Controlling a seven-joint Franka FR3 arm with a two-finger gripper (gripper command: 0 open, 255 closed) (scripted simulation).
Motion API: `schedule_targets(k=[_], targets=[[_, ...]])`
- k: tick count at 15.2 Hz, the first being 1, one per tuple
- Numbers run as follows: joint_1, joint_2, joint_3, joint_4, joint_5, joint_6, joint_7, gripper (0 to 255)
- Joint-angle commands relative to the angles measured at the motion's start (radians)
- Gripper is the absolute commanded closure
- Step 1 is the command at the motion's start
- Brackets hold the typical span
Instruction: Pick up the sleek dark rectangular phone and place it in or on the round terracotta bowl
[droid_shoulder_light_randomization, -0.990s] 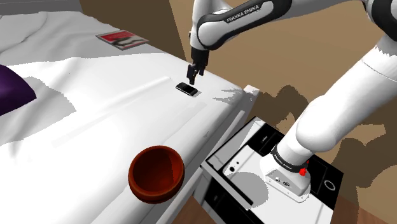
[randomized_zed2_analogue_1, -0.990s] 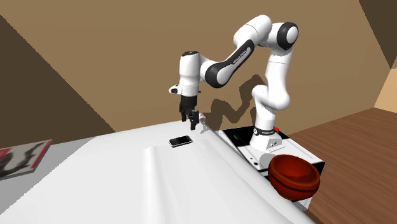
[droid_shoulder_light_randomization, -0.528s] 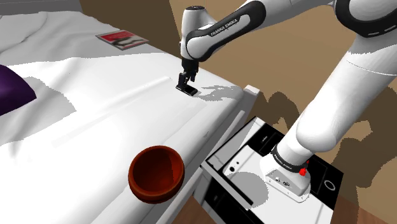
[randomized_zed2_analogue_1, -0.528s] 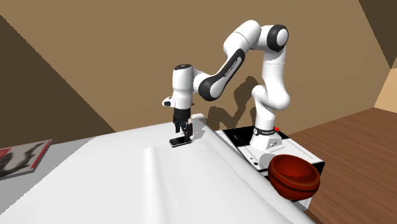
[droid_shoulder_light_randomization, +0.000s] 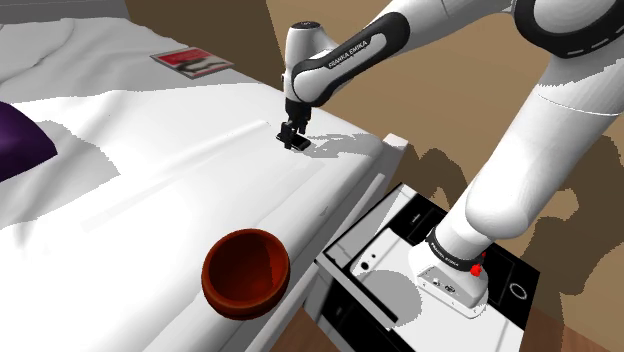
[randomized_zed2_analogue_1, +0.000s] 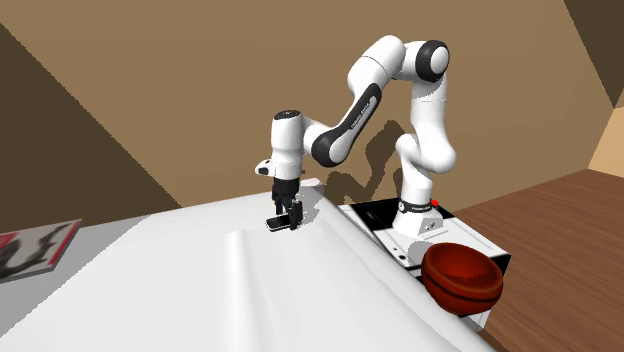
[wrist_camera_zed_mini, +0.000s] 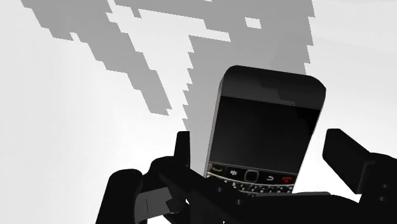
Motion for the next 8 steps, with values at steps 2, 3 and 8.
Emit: schedule_targets(k=[2, 3, 8], targets=[[0.000, 0.001, 0.000, 0.000, 0.000, 0.001, 0.000, 0], [0.000, 0.000, 0.000, 0.000, 0.000, 0.001, 0.000, 0], [0.000, 0.001, 0.000, 0.000, 0.000, 0.001, 0.001, 255]])
